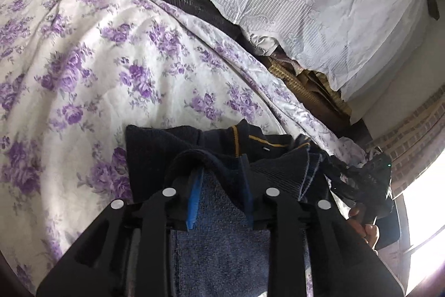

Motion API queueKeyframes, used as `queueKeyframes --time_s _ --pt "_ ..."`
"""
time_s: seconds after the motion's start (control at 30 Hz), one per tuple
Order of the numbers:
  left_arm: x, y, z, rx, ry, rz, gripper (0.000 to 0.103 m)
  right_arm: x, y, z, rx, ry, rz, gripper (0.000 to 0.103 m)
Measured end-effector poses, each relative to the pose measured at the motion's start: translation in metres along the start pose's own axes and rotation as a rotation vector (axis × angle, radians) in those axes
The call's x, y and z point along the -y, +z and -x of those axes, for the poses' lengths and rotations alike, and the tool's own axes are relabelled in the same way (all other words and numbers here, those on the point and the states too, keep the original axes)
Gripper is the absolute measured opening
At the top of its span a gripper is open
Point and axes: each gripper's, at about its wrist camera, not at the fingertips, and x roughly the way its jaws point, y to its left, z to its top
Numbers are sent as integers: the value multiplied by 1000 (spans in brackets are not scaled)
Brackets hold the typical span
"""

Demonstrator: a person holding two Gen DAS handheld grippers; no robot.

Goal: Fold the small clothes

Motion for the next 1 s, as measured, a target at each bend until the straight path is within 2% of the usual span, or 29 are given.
queueKeyframes --time_s 0.1,0.2,0.3,0.37,0.43,0.47,0.6,0.7,0.77,0.83,1.0 --pt "4 -1 -2 -3 22 -21 30 -4 3 9 29 7 19 44" --pt "0 -2 -6 -30 5 2 49 -5 4 12 44 -27 35 44" --pt "-5 -1 -4 -33 -15 25 52 -6 2 10 41 -61 53 44" --pt "-4 0 2 -12 -33 35 59 -8 2 10 42 -72 71 44" --pt "-2 1 17 68 25 24 87 -11 0 8 37 -83 95 44" --pt "0 2 29 131 66 7 90 -13 -1 8 37 -93 106 44" --pt "5 4 44 197 123 -35 91 -17 -3 10 66 -128 133 45" --pt "14 2 31 150 127 -70 91 -27 -4 14 76 -86 158 46" --pt "24 0 24 139 164 -113 91 -39 -8 9 65 -62 190 46" --pt "44 -4 13 137 229 -186 91 -54 -12 -3 37 -68 236 46" --pt "94 -17 -11 159 280 -405 91 -60 -10 -38 -19 -127 256 46"
